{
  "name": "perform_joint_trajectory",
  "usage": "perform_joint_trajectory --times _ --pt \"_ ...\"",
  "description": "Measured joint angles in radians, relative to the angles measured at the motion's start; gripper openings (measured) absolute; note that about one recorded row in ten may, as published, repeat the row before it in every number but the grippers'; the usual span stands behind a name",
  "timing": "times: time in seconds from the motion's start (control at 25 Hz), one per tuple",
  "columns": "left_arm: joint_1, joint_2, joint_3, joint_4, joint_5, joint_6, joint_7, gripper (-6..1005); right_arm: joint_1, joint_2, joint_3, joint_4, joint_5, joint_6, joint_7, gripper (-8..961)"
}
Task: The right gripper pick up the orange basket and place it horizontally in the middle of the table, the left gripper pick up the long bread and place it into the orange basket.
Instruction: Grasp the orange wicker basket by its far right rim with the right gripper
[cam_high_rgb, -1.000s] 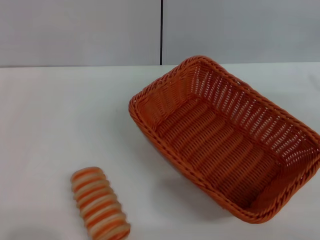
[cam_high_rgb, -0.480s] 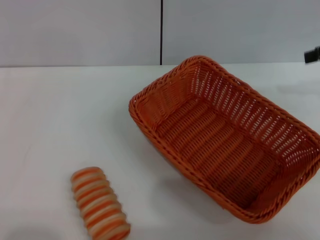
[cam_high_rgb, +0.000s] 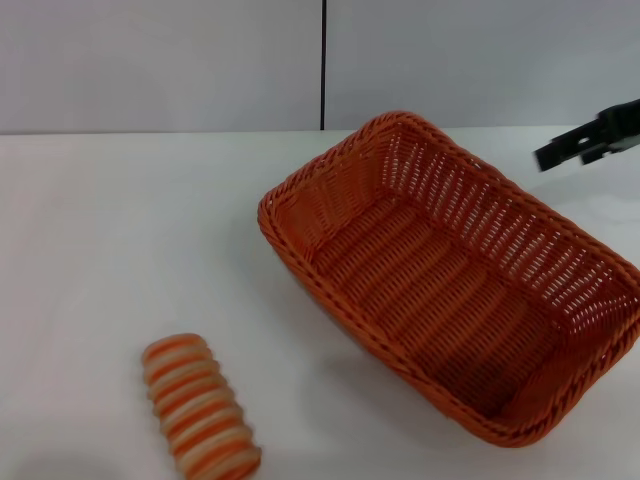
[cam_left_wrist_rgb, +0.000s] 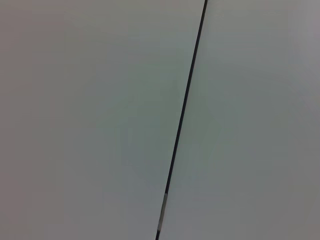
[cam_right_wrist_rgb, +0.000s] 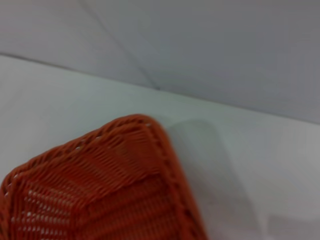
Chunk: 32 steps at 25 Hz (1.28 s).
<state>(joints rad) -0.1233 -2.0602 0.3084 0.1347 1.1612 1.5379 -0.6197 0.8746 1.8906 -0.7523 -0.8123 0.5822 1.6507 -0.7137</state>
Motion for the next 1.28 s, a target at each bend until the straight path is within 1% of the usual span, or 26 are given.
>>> perform_joint_trajectory --times 0.04,0.08,0.12,0.16,0.2,0.32,0.36,0.4,0.64,0.76,0.8,0.96,1.0,1.28 --pt "0.000 0.000 0.000 0.000 0.000 -0.001 0.000 744 0.000 0.000 0.000 0.000 0.000 0.000 0.000 789" --pt "0.000 0.000 0.000 0.000 0.000 -0.005 0.000 744 0.003 0.010 -0.006 0.000 0.000 -0.002 -0.001 788" --pt "0.000 0.000 0.000 -0.001 0.000 -0.006 0.000 744 0.006 0.029 -0.013 0.000 0.001 -0.006 -0.002 788" --pt "0.000 0.000 0.000 -0.001 0.000 -0.006 0.000 744 0.006 0.029 -0.013 0.000 0.001 -0.006 -0.002 787" --pt "-0.001 0.000 0.000 -0.002 0.000 -0.007 0.000 744 0.007 0.044 -0.015 0.001 0.001 -0.012 -0.004 786" --pt "0.000 0.000 0.000 -0.002 0.000 -0.007 0.000 744 0.004 0.061 -0.016 0.003 -0.001 -0.025 -0.008 783" --pt "0.002 0.000 0.000 -0.003 0.000 -0.007 0.000 744 0.004 0.061 -0.016 0.003 -0.001 -0.025 -0.008 782" --pt "0.004 0.000 0.001 -0.003 0.000 -0.007 0.000 744 -0.001 0.068 -0.017 0.010 -0.005 -0.042 -0.010 781" --pt "0.009 0.000 0.004 -0.003 0.000 -0.007 0.000 744 -0.006 0.074 -0.029 0.050 -0.006 -0.084 -0.020 775" --pt "0.010 0.000 0.004 -0.004 0.000 -0.009 0.000 744 -0.007 0.081 -0.030 0.078 -0.007 -0.117 -0.036 772" --pt "0.010 0.000 0.005 -0.004 0.000 -0.012 0.000 744 -0.006 0.084 -0.031 0.107 -0.007 -0.141 -0.048 771" --pt "0.010 0.000 0.005 -0.004 0.000 -0.021 0.000 744 -0.002 0.092 -0.038 0.137 -0.007 -0.171 -0.063 767" --pt "0.010 0.000 0.005 -0.004 0.000 -0.027 0.000 744 -0.004 0.102 -0.045 0.140 -0.008 -0.189 -0.065 766" --pt "0.006 0.000 0.005 -0.004 0.000 -0.038 0.000 745 -0.009 0.115 -0.053 0.141 -0.003 -0.214 -0.067 759"
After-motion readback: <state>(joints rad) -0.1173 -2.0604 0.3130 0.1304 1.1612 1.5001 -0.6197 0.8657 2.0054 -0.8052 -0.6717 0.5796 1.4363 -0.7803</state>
